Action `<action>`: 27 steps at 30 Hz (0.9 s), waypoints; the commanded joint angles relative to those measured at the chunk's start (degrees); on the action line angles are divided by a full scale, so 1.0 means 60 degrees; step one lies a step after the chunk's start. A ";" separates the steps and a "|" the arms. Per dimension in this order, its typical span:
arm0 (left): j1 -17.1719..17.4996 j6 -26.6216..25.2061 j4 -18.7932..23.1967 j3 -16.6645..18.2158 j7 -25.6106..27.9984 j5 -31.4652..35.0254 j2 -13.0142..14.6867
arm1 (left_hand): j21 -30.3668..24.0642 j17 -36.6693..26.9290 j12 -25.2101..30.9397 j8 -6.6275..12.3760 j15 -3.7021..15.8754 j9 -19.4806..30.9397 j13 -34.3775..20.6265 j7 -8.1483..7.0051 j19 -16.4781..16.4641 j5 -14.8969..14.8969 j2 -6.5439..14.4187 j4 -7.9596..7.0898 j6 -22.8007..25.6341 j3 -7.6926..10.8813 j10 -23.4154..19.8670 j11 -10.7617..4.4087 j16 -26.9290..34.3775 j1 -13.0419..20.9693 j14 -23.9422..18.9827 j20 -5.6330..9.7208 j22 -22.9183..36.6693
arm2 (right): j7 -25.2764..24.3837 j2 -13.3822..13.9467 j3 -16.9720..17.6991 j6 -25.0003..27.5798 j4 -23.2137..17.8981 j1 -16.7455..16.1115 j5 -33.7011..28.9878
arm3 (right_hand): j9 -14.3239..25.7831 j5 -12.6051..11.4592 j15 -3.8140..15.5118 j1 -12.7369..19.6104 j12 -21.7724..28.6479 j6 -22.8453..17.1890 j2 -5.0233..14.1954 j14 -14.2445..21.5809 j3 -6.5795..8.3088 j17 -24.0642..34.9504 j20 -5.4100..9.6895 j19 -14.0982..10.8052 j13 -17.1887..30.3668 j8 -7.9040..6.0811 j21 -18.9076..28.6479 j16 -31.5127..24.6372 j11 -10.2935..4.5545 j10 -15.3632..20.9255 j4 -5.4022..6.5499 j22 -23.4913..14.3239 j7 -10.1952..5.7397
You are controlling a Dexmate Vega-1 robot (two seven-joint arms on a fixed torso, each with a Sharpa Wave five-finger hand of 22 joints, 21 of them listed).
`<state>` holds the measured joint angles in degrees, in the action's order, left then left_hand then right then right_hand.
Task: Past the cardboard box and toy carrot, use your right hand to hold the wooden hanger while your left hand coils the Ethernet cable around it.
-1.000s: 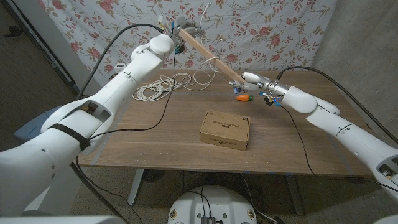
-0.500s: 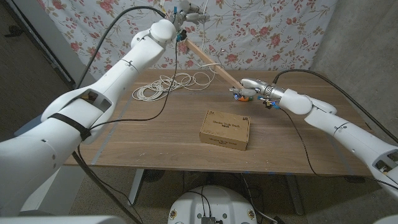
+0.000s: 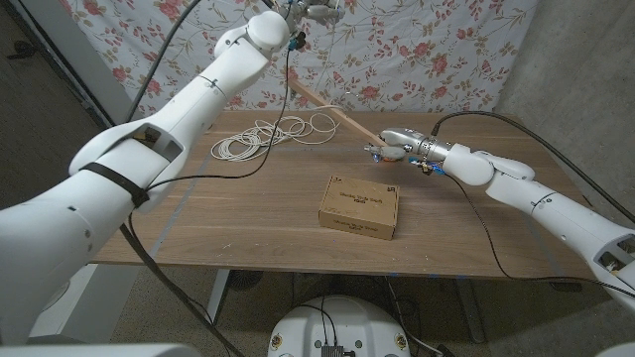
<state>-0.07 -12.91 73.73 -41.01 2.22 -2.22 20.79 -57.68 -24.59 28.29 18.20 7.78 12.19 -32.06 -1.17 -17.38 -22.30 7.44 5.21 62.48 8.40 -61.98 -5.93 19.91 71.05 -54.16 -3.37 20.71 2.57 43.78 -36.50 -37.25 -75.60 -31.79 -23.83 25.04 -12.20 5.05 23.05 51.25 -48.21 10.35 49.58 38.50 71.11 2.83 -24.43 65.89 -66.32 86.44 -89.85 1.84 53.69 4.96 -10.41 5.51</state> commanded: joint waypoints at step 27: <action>0.0678 0.2053 0.0612 0.0504 -0.1928 -0.1895 -0.0534 | -0.0272 -0.0118 -0.0207 -0.0060 0.0887 -0.0068 0.0037 0.0081 0.0085 -0.0038 0.0058 -0.0044 0.0324 -0.0159 -0.0687 -0.0547 -0.0141 0.0150 -0.0207 0.0100 -0.0133 | 0.3175 -0.0404 -0.1060 0.1746 0.0290 0.1220 0.0809 | -0.0016 -0.0003 0.0420 0.0002 0.4442 -0.0089 0.0044 0.0041 0.0062 -0.0002 0.0013 -0.0204 0.0167 -0.0130 0.0066 -0.0053 0.0069 0.0381 0.0001 -0.0040 0.0086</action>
<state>1.17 -3.55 74.45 -39.71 0.98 -4.75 16.91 -58.95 -25.12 27.00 17.85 7.78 11.61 -31.60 -1.53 -16.85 -22.30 7.43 4.98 63.17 7.70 -62.62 -5.96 19.26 71.07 -54.78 -2.84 19.92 12.42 43.00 -41.74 -32.68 -75.59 -27.03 -25.33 24.86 -12.20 5.26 22.83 51.25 -48.43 10.12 49.41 38.49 71.11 2.32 -24.95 67.06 -66.90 86.45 -89.85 1.53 54.10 4.95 -10.55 5.72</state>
